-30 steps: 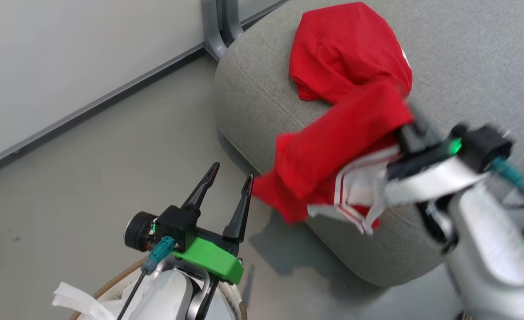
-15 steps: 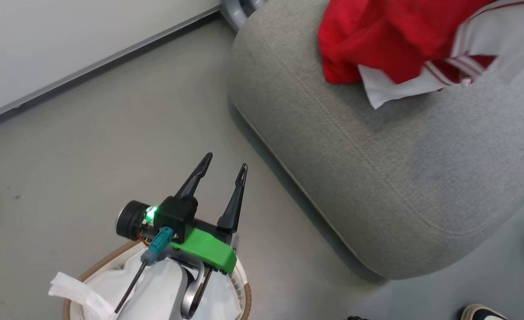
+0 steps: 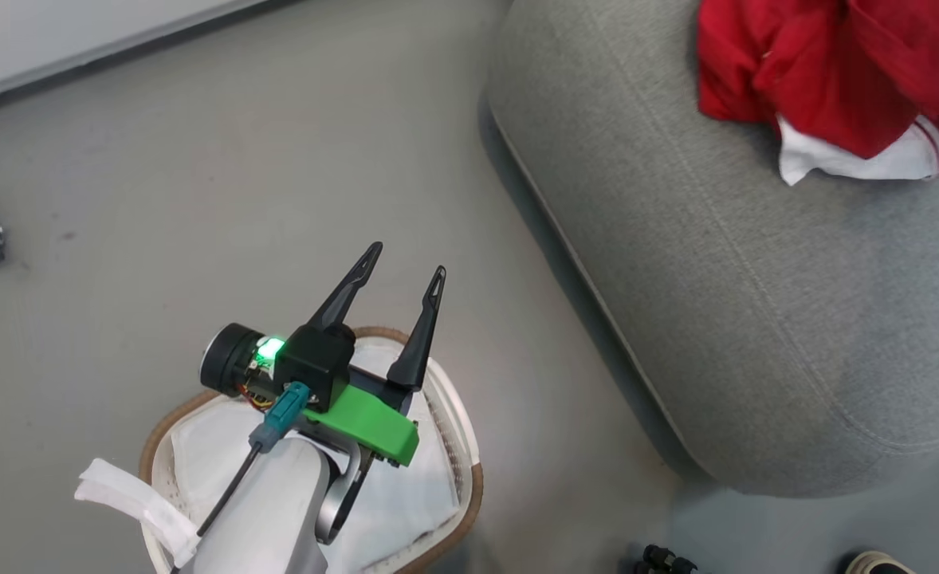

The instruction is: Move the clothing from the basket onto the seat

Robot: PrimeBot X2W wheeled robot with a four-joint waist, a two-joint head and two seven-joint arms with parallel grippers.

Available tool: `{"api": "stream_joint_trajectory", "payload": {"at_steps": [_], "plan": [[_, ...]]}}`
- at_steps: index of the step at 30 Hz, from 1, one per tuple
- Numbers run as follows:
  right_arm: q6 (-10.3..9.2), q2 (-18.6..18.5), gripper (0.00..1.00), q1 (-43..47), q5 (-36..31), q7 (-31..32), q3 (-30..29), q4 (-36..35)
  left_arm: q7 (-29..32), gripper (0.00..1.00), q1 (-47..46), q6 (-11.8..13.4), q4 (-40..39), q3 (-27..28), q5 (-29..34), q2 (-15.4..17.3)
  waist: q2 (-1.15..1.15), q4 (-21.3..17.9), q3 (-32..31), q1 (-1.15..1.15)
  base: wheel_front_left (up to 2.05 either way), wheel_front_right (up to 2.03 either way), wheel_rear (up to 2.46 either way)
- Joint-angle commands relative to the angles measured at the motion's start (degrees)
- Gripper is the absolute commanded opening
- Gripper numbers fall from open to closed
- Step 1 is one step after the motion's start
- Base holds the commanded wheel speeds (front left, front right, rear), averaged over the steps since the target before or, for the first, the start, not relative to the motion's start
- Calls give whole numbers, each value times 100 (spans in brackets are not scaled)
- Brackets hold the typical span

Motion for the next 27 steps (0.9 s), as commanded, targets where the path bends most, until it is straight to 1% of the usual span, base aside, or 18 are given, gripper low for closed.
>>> {"api": "stream_joint_trajectory", "payload": {"at_steps": [1,4,5,6,7,8,11,13,16,18,22,27], "plan": [[-8,100,0,92,-73,-14,-91,35,4,100,-139,-15,-1,35,33,84,-1,273,382,-1,0,0,0],[-8,348,0,278,-154,-14,-306,104,4,100,-174,-16,2,53,58,142,-1,290,571,-1,0,0,0],[-8,442,3,346,-155,-14,-377,146,4,100,-185,-16,7,30,58,162,-1,291,603,-1,0,0,0],[-8,553,25,443,-129,-14,-494,208,4,100,-195,-16,11,-6,33,175,-1,293,632,-1,0,0,0],[-8,612,40,511,-123,-14,-588,271,4,100,-210,-16,12,-22,20,199,-1,293,644,-1,0,0,0],[-8,670,99,601,-136,-14,-725,341,4,100,-222,-16,13,-42,8,220,-1,292,652,-1,0,0,0],[-8,891,100,868,-196,-14,-1027,437,4,100,-260,-16,28,-68,-35,197,-1,284,619,-1,0,0,0],[-8,1053,100,1088,-119,-14,-1174,385,4,100,-260,-16,45,-66,-58,168,-1,261,568,-1,0,0,0],[-8,1216,100,1442,-83,-13,-1212,258,4,100,-195,-16,55,-32,-91,128,-1,189,456,-1,0,0,0],[-8,1341,100,1668,-73,-14,-1164,157,4,100,-114,-16,70,-7,-97,107,-1,136,367,-1,0,0,0],[-8,1456,100,2082,22,-14,-1008,-117,4,100,-8,-16,93,80,-104,79,-1,43,186,-1,0,0,0],[-8,1537,100,2553,231,-13,-508,-515,4,100,156,-16,86,351,-39,27,-1,-10,-87,-1,0,0,0]]}}
